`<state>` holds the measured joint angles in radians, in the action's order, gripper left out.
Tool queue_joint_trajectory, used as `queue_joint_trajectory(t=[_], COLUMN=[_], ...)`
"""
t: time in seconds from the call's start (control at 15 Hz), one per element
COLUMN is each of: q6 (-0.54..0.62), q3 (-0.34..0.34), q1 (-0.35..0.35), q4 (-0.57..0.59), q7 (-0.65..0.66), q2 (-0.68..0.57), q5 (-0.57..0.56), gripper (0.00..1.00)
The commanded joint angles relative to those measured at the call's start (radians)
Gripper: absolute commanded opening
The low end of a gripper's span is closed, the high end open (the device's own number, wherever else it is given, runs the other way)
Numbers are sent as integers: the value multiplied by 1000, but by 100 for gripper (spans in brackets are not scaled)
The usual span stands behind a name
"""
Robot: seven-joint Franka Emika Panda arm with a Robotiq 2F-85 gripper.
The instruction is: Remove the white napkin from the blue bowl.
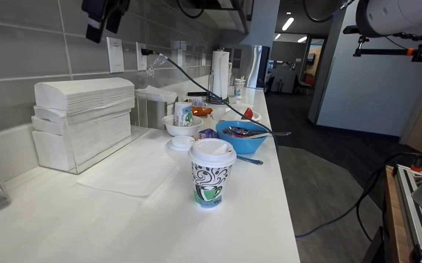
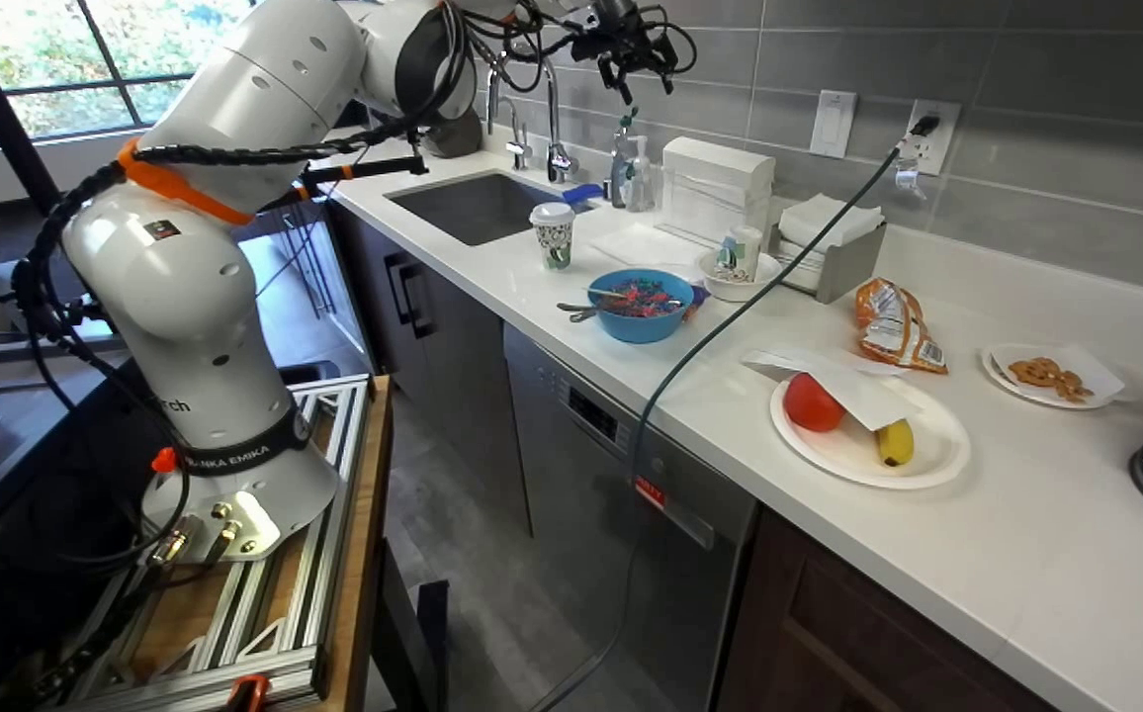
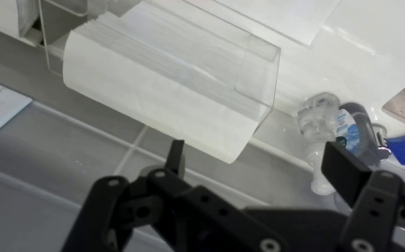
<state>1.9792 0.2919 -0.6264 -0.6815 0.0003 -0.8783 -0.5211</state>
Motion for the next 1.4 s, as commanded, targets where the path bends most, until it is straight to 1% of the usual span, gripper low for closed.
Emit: queue_joint_trajectory(t=[0.0,0.07,0.13,0.2,0.27,0.33,0.47,0.6,0.73,0.87,1.0,1.2,1.33], q6=[227,308,391,476,536,577,630,672,690,688,668,679,646], q3=[10,6,-3,0,7,24,35,48,66,71,78,78,70], q1=[66,80,95,110,123,139,155,168,177,180,181,175,162], q4=[-194,-233,-295,-344,-390,-435,-519,-601,-684,-768,-854,-990,-1086], q7=[-57,-76,-63,-57,-50,-53,-49,-31,-2,77,175,367,498], q2=[62,64,81,93,110,130,174,224,282,349,419,527,613], q5=[-32,-65,-86,-94,-103,-99,-106,-106,-93,-83,-62,-32,-28], gripper=[100,100,100,100,100,100,100,100,100,100,100,100,100])
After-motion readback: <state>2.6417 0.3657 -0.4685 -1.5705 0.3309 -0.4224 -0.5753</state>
